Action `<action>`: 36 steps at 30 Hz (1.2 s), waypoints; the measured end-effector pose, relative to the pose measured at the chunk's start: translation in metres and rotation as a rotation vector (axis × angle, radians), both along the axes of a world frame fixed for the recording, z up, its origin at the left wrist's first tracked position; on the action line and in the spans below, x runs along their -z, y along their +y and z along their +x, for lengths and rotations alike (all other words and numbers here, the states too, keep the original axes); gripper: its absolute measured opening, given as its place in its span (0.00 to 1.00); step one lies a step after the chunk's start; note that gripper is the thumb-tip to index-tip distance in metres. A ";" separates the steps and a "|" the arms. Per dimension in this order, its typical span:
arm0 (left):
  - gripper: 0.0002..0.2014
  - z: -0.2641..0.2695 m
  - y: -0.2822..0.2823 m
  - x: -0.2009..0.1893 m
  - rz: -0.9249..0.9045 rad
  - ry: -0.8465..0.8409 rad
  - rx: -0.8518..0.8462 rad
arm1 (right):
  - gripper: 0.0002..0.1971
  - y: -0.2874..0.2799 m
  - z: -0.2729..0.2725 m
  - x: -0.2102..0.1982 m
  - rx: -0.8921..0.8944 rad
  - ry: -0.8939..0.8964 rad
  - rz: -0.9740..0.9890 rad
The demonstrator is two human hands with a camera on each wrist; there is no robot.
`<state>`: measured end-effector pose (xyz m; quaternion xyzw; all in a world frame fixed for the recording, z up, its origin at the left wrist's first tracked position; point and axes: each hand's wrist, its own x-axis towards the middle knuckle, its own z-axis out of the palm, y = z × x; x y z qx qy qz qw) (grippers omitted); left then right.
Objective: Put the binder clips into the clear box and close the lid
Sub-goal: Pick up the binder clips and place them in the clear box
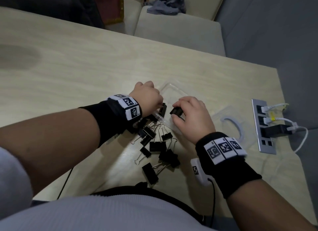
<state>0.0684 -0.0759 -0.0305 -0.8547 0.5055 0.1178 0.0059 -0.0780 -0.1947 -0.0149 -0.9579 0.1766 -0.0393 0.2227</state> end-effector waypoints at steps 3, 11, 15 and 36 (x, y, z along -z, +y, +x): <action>0.10 0.002 0.006 0.000 -0.041 0.083 -0.023 | 0.15 0.000 0.000 0.000 -0.039 0.022 -0.053; 0.12 -0.004 0.007 -0.006 -0.131 -0.130 -0.004 | 0.22 0.005 0.005 0.009 -0.108 0.218 0.014; 0.11 -0.007 0.012 -0.001 -0.090 -0.078 0.125 | 0.11 0.005 -0.001 0.010 -0.060 0.131 -0.096; 0.23 -0.016 0.027 0.010 0.120 -0.049 0.220 | 0.13 -0.005 -0.009 -0.010 0.056 0.142 0.025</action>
